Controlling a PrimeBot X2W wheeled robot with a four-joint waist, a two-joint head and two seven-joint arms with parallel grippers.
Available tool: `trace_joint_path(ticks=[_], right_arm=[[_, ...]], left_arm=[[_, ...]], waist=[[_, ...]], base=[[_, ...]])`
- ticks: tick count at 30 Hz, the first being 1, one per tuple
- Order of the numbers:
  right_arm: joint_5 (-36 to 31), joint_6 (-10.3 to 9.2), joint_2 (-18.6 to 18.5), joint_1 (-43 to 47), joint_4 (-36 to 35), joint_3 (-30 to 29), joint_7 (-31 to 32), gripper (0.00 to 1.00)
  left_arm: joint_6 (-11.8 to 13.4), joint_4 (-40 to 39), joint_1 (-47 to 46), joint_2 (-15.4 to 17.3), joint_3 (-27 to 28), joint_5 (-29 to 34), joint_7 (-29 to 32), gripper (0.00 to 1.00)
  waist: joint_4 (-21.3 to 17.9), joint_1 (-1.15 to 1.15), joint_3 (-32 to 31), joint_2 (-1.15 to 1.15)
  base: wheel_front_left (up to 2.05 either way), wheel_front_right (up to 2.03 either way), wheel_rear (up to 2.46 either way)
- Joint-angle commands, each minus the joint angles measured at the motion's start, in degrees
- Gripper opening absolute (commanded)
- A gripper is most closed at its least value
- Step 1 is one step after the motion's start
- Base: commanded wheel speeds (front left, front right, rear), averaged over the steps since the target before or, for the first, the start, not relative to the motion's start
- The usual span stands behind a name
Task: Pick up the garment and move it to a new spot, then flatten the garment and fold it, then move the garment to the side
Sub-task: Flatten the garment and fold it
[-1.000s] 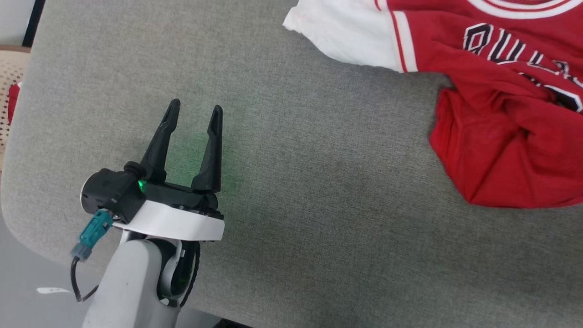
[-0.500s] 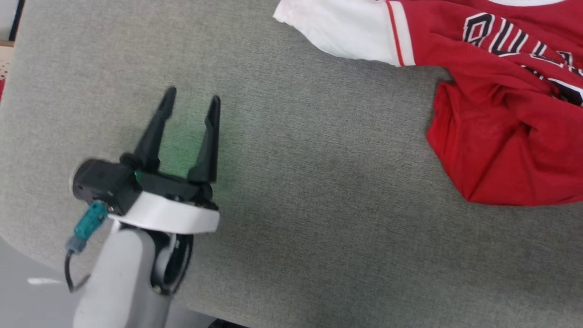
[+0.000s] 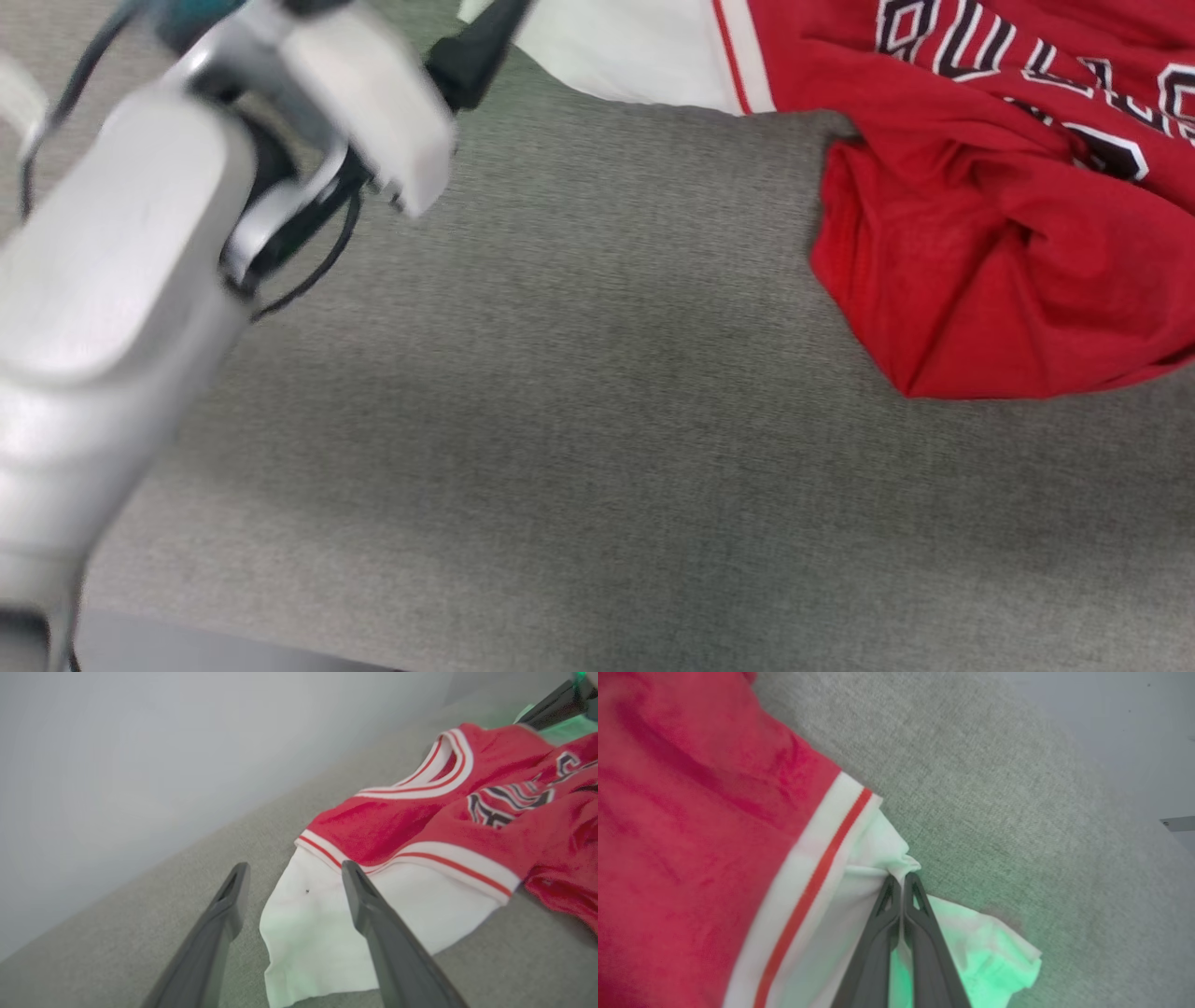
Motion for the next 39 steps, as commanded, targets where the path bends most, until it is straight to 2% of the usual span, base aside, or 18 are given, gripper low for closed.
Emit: trace_joint_path(ticks=[1,6,12,19,23,24,25,26,27,33,39], right_arm=[[-0.6,-0.41,1.46,2.81,2.42,3.18,0.97,0.0],[-0.67,-0.4,2.56,0.1,1.19,6.51,1.37,0.0],[0.15,-0.37,3.52,-1.77,1.63,10.02,0.87,0.0],[0.88,-0.37,4.68,-3.41,3.11,13.38,-0.18,0.0],[1.38,-0.36,5.08,-4.16,3.59,14.51,-0.9,0.0],[1.56,-0.29,5.18,-4.49,3.76,14.89,-1.17,0.0],[1.68,-0.28,5.3,-4.76,3.84,15.23,-1.48,0.0],[1.85,-0.28,5.37,-4.98,3.96,15.52,-1.94,0.0],[1.99,-0.28,5.43,-5.28,4.03,15.73,-2.41,0.0],[3.98,-0.22,6.38,-6.61,4.08,15.47,-6.77,0.0],[7.3,-0.03,7.09,-7.4,3.24,12.77,-12.88,0.0]], left_arm=[[0.21,2.72,-2.95,0.41,-2.44,-3.47,3.63,1.0],[0.19,12.69,-12.99,0.31,-10.44,-15.71,15.95,1.0],[0.18,18.62,-17.54,0.57,-13.87,-30.57,27.67,1.0],[0.15,19.31,-18.74,0.15,-15.81,-41.74,38.23,1.0],[0.13,18.07,-18.96,-0.34,-17.22,-43.45,40.21,1.0],[0.13,17.84,-18.95,-0.37,-17.44,-43.73,40.07,0.77],[0.11,17.1,-18.88,-0.48,-17.96,-44.01,40.05,0.36],[0.11,16.73,-18.73,-0.37,-18.26,-44.19,39.73,0.05],[0.11,16.56,-18.59,-0.16,-18.31,-44.47,39.23,0.0],[0.13,16.33,-19.18,1.35,-18.31,-44.27,33.94,0.0],[0.13,16.99,-19.51,2.52,-17.63,-43.79,26.43,0.0]], waist=[[-0.96,0.0,1.08,0.0],[-2.6,0.0,2.67,0.0],[-3.68,0.0,3.79,0.0],[-4.12,0.0,4.81,0.0],[-4.38,0.0,5.11,0.0],[-4.48,0.0,5.19,0.0],[-4.58,0.0,5.24,0.0],[-4.67,0.0,5.25,0.0],[-4.76,0.0,5.2,0.0],[-5.22,0.0,3.8,0.0],[-5.76,0.0,0.88,0.0]], base=[[0.0,0.0,0.0],[0.0,0.0,0.0],[0.0,0.0,0.0],[0.0,0.0,0.0],[0.0,0.0,0.0],[0.0,0.0,0.0],[0.0,0.0,0.0],[0.0,0.0,0.0],[0.0,0.0,0.0],[0.0,0.0,0.0],[0.0,0.0,0.0]])
